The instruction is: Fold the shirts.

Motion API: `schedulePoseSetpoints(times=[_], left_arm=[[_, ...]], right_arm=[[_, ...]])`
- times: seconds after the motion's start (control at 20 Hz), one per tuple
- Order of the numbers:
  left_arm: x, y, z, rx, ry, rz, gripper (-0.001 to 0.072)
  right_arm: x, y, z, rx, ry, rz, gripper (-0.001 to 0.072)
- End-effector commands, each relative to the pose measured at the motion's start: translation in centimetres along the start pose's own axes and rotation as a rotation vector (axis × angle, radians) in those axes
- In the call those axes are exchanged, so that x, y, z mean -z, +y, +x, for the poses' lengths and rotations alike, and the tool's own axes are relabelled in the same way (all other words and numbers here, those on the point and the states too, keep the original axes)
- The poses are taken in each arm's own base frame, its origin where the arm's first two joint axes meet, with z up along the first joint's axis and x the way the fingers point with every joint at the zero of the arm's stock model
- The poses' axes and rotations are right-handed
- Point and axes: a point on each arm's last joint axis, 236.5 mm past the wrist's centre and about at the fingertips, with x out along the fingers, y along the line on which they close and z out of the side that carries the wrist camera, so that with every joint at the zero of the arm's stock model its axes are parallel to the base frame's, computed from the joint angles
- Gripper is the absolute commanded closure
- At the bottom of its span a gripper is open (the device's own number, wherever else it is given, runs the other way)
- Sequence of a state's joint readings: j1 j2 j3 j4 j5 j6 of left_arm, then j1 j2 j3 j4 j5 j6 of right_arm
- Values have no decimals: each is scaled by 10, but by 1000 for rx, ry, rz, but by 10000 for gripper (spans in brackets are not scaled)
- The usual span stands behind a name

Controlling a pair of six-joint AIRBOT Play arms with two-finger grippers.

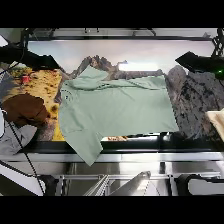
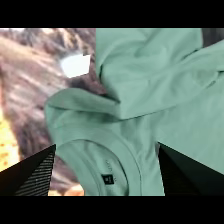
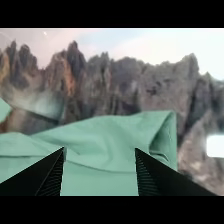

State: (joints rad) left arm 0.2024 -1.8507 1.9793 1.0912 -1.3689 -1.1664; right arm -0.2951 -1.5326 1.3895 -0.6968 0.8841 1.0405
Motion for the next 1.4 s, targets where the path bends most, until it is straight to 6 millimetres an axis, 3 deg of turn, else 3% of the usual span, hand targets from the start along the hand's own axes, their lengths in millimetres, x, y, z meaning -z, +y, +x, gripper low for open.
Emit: schedulePoseSetpoints(times=[0.0, 0.1, 0.2, 0.25, 0.3, 0.35, 0.45, 0.6, 0.75, 0.9, 0.95, 1.0, 1.05, 1.35], left_arm=[[50, 30, -18, 35, 147, -243, -3], [97, 15, -24, 188, 275, -361, -2], [137, -7, -24, 312, 345, -474, 14], [159, -11, -20, 318, 371, -513, 133], [179, -15, -17, 324, 397, -539, 203], [199, -18, -14, 321, 430, -570, 201], [226, -30, -10, 338, 469, -607, 200], [252, -41, -2, 338, 487, -651, 201], [273, -48, 5, 325, 494, -689, 201], [296, -59, 12, 327, 511, -712, 201], [303, -62, 16, 322, 517, -720, 201], [310, -66, 20, 317, 525, -726, 201], [317, -69, 23, 313, 534, -729, 200], [339, -85, 49, 261, 561, -686, 200]], right_arm=[[66, -52, -35, 70, 285, 48, 228], [109, -82, -62, 101, 430, 102, 228], [149, -98, -76, 71, 510, 173, 228], [166, -104, -79, 58, 534, 196, 229], [183, -106, -79, 45, 560, 211, 229], [202, -107, -77, 29, 589, 222, 233], [237, -103, -70, -4, 653, 240, 349], [279, -92, -54, -42, 746, 268, 345], [296, -75, -42, -82, 808, 254, 345], [295, -52, -30, -139, 808, 222, 348], [293, -45, -26, -156, 800, 226, 381], [291, -37, -23, -182, 791, 215, 639], [288, -32, -19, -197, 780, 215, 696], [284, -24, -16, -220, 760, 234, 696]])
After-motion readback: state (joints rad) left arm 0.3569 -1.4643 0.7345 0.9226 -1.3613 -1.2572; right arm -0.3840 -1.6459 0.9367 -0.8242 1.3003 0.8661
